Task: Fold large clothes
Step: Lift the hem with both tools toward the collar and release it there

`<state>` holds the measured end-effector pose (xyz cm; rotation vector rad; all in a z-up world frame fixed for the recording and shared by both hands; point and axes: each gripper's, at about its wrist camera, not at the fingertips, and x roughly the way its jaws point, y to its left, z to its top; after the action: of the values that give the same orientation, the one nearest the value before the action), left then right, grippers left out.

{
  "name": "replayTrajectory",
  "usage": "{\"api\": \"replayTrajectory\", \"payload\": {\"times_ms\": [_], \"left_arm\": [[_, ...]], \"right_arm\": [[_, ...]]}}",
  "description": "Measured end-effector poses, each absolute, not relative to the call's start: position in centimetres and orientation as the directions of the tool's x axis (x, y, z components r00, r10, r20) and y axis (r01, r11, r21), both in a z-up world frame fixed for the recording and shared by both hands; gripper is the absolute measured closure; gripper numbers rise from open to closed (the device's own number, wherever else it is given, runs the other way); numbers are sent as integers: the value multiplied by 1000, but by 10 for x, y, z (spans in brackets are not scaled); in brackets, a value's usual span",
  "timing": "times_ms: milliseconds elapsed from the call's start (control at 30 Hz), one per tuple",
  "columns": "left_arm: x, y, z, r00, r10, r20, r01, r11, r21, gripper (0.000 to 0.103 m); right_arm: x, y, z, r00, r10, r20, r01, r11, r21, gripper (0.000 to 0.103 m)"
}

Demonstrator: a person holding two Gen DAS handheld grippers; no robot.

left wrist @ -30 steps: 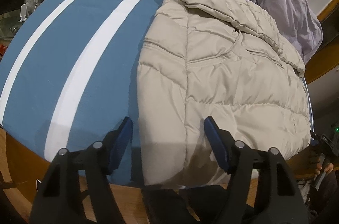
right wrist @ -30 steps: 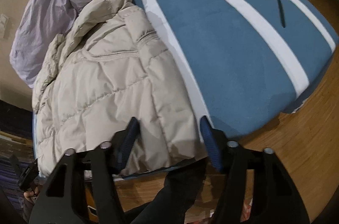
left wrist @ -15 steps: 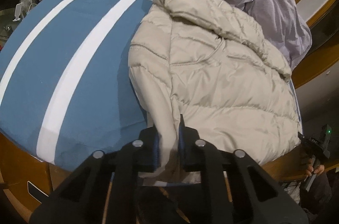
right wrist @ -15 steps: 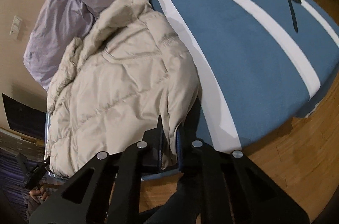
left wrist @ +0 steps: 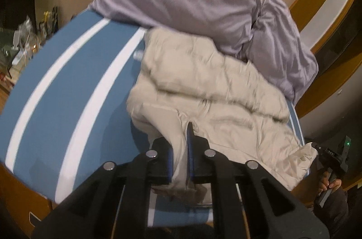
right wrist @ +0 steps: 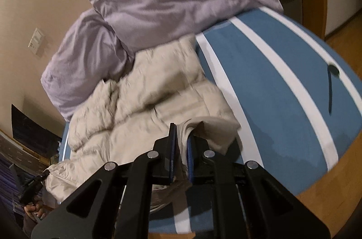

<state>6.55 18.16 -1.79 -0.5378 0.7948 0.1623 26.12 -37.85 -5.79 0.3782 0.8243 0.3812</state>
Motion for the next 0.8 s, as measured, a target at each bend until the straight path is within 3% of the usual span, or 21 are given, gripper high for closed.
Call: {"api": "replayTrajectory", "payload": {"times_ms": [333, 800], "left_arm": [[140, 200, 34, 754, 32, -656, -342, 872, -351, 93], [244, 234, 49, 737, 108, -667, -401, 864, -304, 93]], "right_arm": [[335, -353, 4, 680, 468, -564, -240, 869, 432, 94], [449, -294, 27, 684, 425, -593, -277, 903, 327, 94]]}}
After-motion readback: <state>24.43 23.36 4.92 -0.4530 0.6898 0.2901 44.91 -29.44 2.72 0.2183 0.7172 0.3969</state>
